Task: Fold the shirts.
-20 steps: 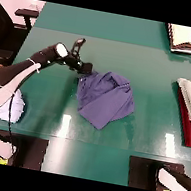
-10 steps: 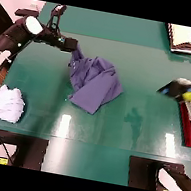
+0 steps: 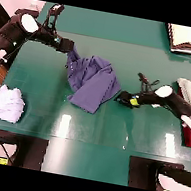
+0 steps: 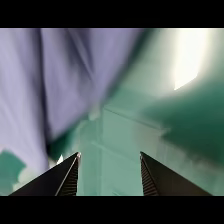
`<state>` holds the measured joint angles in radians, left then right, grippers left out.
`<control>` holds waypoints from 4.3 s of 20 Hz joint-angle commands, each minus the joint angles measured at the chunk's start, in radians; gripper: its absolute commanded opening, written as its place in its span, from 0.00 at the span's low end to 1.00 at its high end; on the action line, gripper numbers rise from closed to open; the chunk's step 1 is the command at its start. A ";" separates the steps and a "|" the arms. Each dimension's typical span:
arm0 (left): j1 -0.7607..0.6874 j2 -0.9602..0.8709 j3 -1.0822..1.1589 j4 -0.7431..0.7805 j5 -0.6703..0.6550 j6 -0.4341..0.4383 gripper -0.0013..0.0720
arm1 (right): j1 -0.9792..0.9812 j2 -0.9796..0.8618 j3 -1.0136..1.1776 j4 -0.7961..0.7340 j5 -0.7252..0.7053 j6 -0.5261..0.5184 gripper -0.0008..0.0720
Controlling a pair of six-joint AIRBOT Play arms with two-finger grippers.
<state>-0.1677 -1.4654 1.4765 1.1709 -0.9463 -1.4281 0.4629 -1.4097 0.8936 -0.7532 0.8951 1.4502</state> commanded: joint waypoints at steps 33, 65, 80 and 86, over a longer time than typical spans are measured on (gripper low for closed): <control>0.001 0.761 0.443 0.066 -0.006 -0.011 0.04 | -0.379 0.547 1.064 -0.697 0.526 0.050 0.03; 0.225 0.174 -0.378 0.015 -0.274 -0.005 0.75 | -0.388 -0.116 0.623 -0.129 0.566 -0.113 0.52; 0.160 0.267 -0.841 -0.282 -0.036 0.075 0.44 | -0.400 0.233 0.255 -0.145 0.430 -0.128 0.52; 0.151 0.268 -0.686 -0.280 -0.105 0.075 0.04 | -0.572 0.292 0.060 -0.293 0.510 -0.084 0.52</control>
<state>-0.0109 -1.1984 0.7296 0.8986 -1.0149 -1.3556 -0.0319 -1.1534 1.0565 -0.9764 1.3842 1.3388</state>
